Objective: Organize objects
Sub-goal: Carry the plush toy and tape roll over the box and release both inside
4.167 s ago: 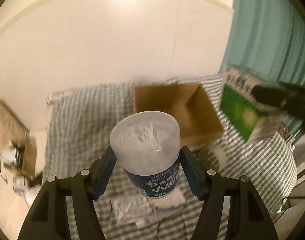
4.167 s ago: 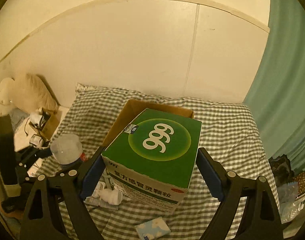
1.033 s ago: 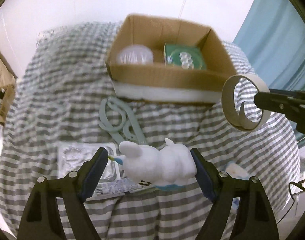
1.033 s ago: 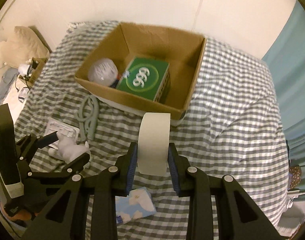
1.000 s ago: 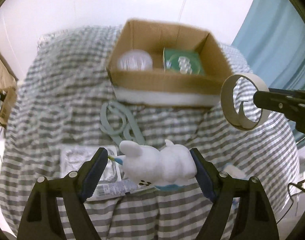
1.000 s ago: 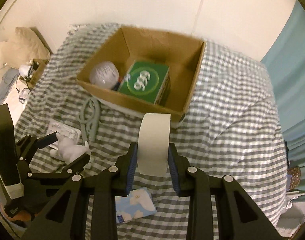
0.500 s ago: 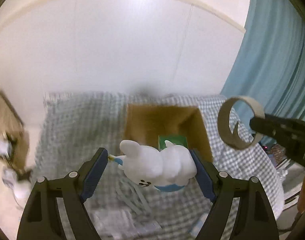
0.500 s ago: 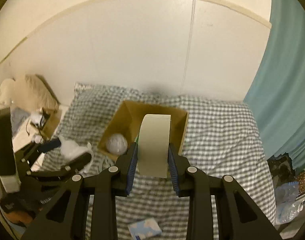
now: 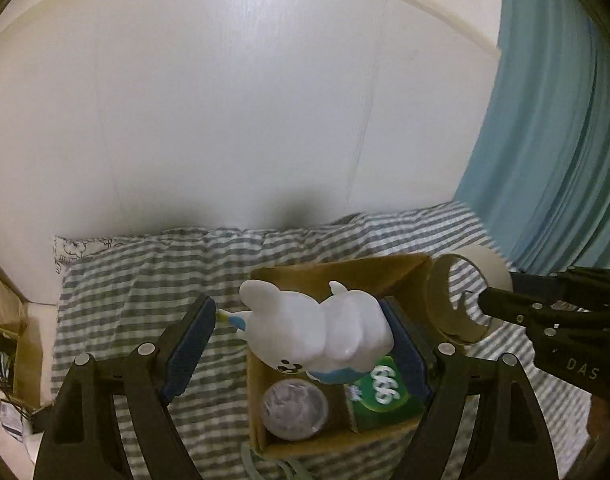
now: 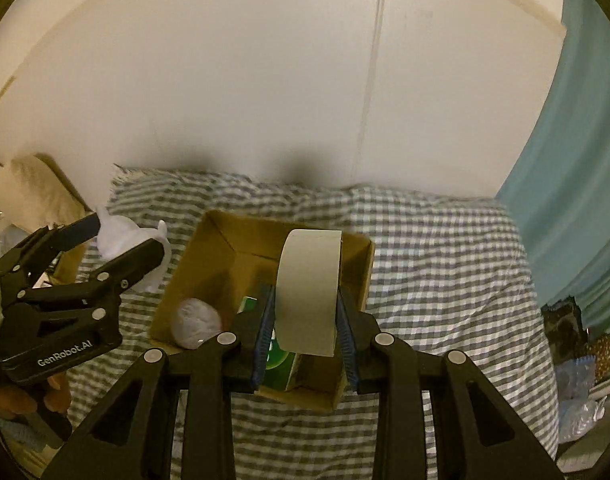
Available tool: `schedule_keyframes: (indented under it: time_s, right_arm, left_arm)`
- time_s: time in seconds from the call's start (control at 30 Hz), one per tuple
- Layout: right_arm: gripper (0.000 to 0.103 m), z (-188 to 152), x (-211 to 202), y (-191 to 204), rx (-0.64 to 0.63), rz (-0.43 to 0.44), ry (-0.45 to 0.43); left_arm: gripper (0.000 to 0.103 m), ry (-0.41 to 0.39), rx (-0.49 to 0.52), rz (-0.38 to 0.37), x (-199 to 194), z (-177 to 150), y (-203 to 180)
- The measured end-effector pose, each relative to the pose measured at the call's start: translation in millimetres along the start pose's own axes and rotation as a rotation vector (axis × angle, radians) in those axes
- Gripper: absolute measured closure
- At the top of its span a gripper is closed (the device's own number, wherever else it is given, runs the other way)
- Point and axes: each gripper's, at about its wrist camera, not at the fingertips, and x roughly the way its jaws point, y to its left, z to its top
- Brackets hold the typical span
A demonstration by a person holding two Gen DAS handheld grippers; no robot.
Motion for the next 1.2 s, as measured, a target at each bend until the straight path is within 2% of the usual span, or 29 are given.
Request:
schedule_keyframes:
  time_s: [0.07, 0.13, 0.23, 0.3, 0.43, 0.57, 0.6, 0.67, 0.73, 0.87, 1.07, 1.2]
  right_arm:
    - [0.073, 0.2, 16.2, -4.5, 0.005, -0.004, 0.021]
    - [0.073, 2.0, 25.5, -3.5, 0.014, -0.004, 0.034]
    - [0.073, 3.3, 36.7, -3.1, 0.02, -0.005, 0.041]
    - [0.073, 3.0, 41.8, -5.3, 0.02, -0.002, 0.043]
    - [0.073, 3.7, 45.4, -9.9, 0.037, 0.005, 0.041]
    - [0.073, 4.7, 38.9, -14.4, 0.058, 0.015, 0.025]
    - [0.072, 5.0, 35.1, -14.4, 0.057, 0.013, 0.018]
    - [0.064, 5.3, 22.2, -14.6, 0.059, 0.005, -0.005]
    - [0.053, 5.7, 9.3, -14.4, 0.059, -0.005, -0.028]
    - [0.05, 4.4, -26.6, -11.8, 0.046, -0.02, -0.085]
    - [0.038, -6.5, -88.9, -4.0, 0.029, -0.015, -0.176]
    - [0.027, -23.0, -127.8, 5.0, 0.0, 0.0, -0.229]
  left_arm:
    - [0.018, 0.018, 0.006, 0.011, 13.3, -0.5, -3.1]
    - [0.018, 0.022, 0.003, -0.01, 23.1, 4.1, -6.4]
    - [0.018, 0.022, 0.052, -0.016, 33.5, 4.5, -12.8]
    - [0.018, 0.022, 0.073, -0.008, 35.2, -0.9, -16.0]
    - [0.018, 0.047, 0.055, -0.018, 38.3, -6.5, -18.0]
    - [0.014, 0.044, 0.054, -0.013, 29.7, -3.8, -19.8]
    - [0.007, 0.037, 0.05, -0.003, 24.4, -2.9, -20.0]
    - [0.0, 0.018, 0.04, 0.008, 13.5, -2.1, -19.7]
    - [0.0, 0.002, 0.036, 0.007, 1.9, -1.3, -20.5]
    - [0.0, -0.014, 0.042, 0.042, -24.5, -1.3, -18.7]
    - [0.0, -0.023, 0.005, 0.06, -79.1, -4.6, -11.1]
    - [0.0, -0.079, 0.008, 0.082, -125.2, -13.7, -12.8]
